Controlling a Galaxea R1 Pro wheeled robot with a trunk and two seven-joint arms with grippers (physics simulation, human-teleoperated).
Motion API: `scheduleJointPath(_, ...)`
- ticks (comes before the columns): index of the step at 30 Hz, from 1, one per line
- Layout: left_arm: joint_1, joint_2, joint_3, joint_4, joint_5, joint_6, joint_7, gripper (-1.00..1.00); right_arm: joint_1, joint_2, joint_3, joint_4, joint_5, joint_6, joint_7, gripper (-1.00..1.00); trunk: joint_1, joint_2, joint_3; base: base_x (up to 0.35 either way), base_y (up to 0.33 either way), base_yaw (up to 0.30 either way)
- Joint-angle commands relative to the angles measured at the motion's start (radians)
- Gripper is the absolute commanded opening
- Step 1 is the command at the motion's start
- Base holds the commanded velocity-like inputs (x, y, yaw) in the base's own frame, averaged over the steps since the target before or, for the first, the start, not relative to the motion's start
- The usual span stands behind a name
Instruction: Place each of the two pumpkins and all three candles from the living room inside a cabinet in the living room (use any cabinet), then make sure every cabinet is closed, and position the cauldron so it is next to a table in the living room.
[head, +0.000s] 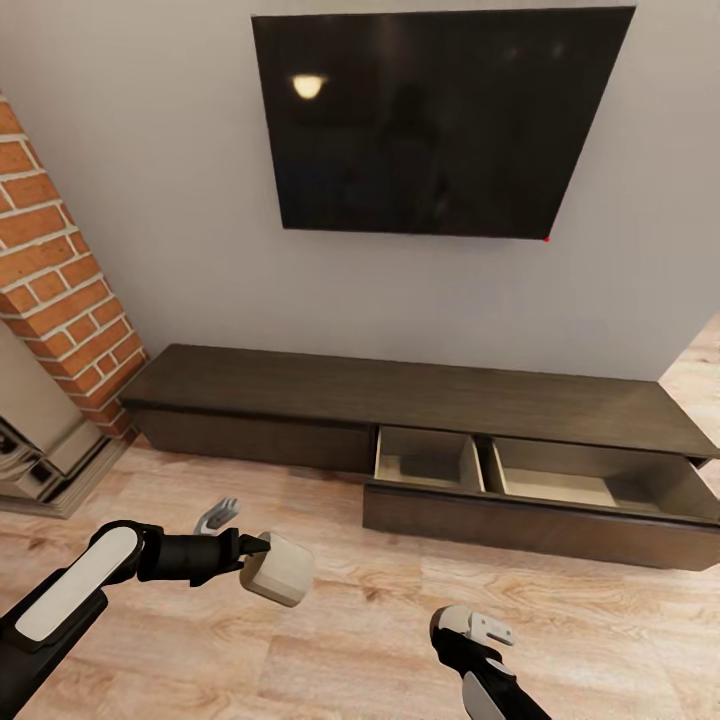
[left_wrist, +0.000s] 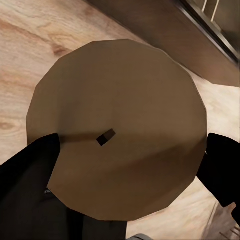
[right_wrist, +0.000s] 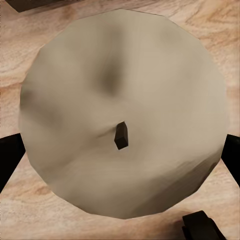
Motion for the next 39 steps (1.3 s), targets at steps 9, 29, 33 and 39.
scheduleJointPath(9, -0.001, 0.001, -0.002, -0.001, 0.011, 0.000, 0.009, -1.00, -0.001, -0.001, 0.004, -0.002, -0.006, 0.003, -0.007, -1.00, 0.000, 0.000, -0.001, 0.000, 0.000, -0.079)
scheduleJointPath(29, -0.001, 0.001, -0.002, -0.001, 0.011, 0.000, 0.008, -1.00, -0.001, -0.002, 0.004, -0.002, -0.006, 0.003, -0.008, -1.00, 0.000, 0.000, -0.001, 0.000, 0.000, -0.256)
scheduleJointPath(33, -0.001, 0.001, -0.002, -0.001, 0.011, 0.000, 0.008, -1.00, -0.001, -0.002, 0.003, -0.002, -0.006, 0.003, -0.008, -1.00, 0.000, 0.000, -0.001, 0.000, 0.000, -0.259)
scheduleJointPath(39, -0.001, 0.001, -0.002, -0.001, 0.011, 0.000, 0.008, -1.00, -0.001, -0.002, 0.004, -0.002, -0.006, 0.003, -0.008, -1.00, 0.000, 0.000, -0.001, 0.000, 0.000, -0.259)
